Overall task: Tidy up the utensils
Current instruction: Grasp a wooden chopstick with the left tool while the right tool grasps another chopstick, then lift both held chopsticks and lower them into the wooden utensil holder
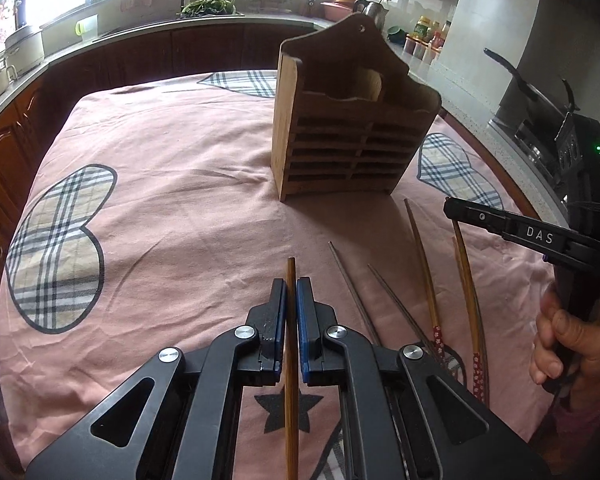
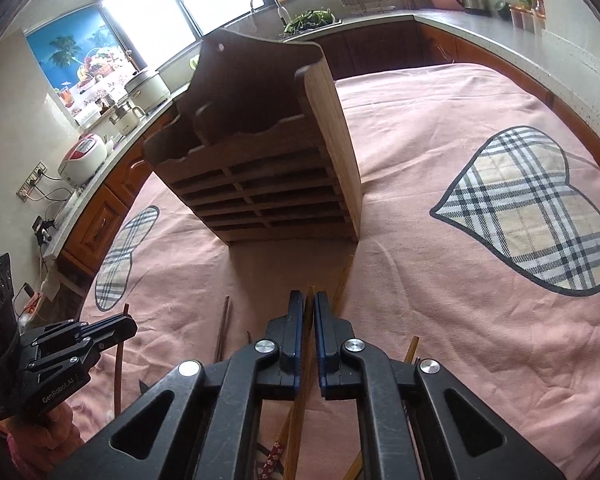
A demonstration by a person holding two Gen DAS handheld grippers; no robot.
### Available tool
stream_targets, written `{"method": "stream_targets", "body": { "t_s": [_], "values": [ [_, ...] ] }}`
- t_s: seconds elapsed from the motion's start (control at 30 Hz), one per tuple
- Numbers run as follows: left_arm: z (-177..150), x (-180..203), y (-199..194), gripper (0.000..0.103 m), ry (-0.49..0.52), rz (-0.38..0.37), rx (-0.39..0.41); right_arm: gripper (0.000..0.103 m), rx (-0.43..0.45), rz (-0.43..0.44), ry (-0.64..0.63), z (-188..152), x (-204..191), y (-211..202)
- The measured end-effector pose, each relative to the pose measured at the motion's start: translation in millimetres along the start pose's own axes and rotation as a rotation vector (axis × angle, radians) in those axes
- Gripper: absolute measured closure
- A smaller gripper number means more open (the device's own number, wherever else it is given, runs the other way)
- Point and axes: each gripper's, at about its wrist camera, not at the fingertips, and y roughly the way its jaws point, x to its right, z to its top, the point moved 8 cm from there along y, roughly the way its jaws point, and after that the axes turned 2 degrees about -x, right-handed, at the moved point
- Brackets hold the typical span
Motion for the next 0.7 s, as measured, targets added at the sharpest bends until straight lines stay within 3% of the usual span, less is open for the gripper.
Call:
{"method": "stream_targets", "body": {
  "t_s": [0.47,0.7],
  "values": [
    [5.6,1.3,-86.5,0.098,-0.01,-0.02,0.163,0.098,0.186,0.031,-0.08,22.1,-40.5,-87.9],
    [14.6,1.5,-110.1,0.098,-0.037,-0.02,0.239,0.098,0.248,0.034,-0.095,32.0,-46.7,-113.6]
  ]
}}
